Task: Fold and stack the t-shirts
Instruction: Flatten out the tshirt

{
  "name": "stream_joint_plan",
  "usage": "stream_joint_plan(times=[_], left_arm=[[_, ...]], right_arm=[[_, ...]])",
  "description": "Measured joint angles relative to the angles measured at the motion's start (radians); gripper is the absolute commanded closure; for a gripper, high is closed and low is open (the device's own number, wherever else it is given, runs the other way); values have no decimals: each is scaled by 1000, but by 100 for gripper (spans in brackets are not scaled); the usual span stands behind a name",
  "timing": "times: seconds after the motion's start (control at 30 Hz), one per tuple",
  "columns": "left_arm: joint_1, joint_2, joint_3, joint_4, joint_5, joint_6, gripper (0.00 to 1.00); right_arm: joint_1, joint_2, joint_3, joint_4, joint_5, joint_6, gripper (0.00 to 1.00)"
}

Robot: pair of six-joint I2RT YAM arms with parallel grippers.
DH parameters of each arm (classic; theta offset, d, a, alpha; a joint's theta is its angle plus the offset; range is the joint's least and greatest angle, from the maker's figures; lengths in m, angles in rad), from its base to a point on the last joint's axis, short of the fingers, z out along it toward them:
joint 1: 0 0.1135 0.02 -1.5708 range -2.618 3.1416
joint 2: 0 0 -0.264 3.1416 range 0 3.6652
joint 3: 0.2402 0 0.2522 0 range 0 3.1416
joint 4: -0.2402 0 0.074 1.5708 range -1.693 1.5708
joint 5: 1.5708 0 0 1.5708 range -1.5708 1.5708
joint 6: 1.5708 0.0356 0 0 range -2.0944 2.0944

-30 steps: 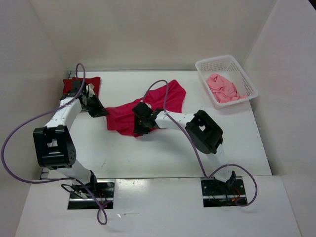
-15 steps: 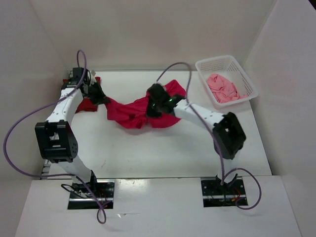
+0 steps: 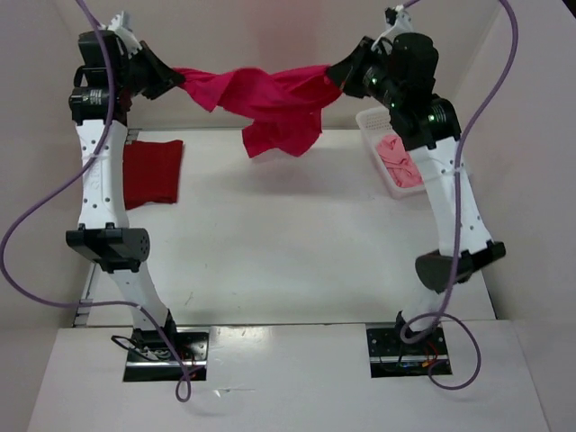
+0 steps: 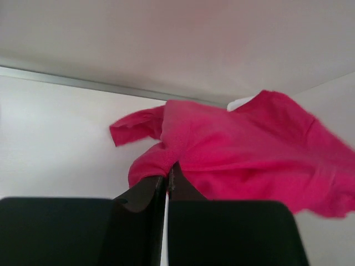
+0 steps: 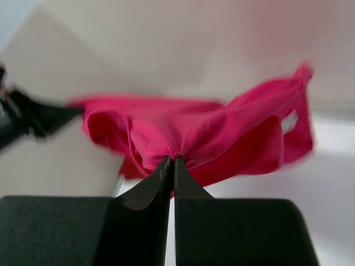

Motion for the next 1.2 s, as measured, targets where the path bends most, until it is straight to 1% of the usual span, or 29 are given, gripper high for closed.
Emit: stream_joint_plan(times=[0.1, 0.2, 0.23, 0.37, 0.4, 0.47, 0.57, 0.63, 0.67, 0.7, 0.73, 0.8, 0.83, 0.9, 0.97, 1.03, 1.07, 1.1, 1.17, 1.2], left_arm=[[26, -51, -53, 8, 22, 2, 100], [37, -66, -158, 20, 58, 19, 100], [37, -66, -219, 31, 74, 30, 100], [27, -68, -506, 57, 102, 61, 100], [26, -66, -576, 54, 105, 73, 100], [21, -53, -682, 34, 101, 91, 97], [-2, -42, -736, 10, 67, 114, 97], [-20, -41, -712, -2, 38, 130, 98], [-28, -28, -672, -16, 24, 133, 98], [-38, -7, -601, -42, 10, 135, 98], [-48, 31, -490, -77, -5, 135, 98], [-64, 129, -214, -106, -43, 132, 98], [-71, 160, -105, -93, -63, 127, 98], [-78, 166, 13, -71, -89, 118, 98], [-80, 136, 79, -73, -109, 111, 98], [-80, 85, 97, -77, -144, 115, 95], [-85, 49, 94, -81, -166, 133, 92], [-88, 19, 83, -82, -185, 141, 86], [-109, -93, -37, -60, -236, 173, 76], [-127, -157, -134, -36, -258, 190, 70]], right_arm=[[27, -176, -299, 37, -74, -17, 94], [34, -328, -653, 83, -114, -20, 91], [37, -361, -759, 85, -127, -16, 91], [49, -438, -1141, 131, -157, 16, 99], [52, -441, -1207, 128, -156, 26, 99], [55, -441, -1285, 118, -150, 37, 100], [56, -446, -1297, 121, -125, 48, 100], [55, -444, -1271, 129, -106, 56, 100], [55, -423, -1238, 129, -98, 57, 100], [55, -391, -1181, 121, -82, 58, 100], [55, -341, -1097, 110, -70, 55, 100], [55, -212, -878, 104, -33, 48, 100], [55, -145, -753, 108, -22, 42, 100], [55, -56, -545, 111, 6, 34, 100], [55, -26, -388, 101, 27, 24, 100], [58, -43, -292, 105, 40, 11, 100], [60, -80, -288, 121, 48, 5, 100], [62, -117, -302, 123, 55, 2, 100], [67, -249, -438, 159, 59, -3, 100], [69, -326, -532, 173, 61, -6, 100]])
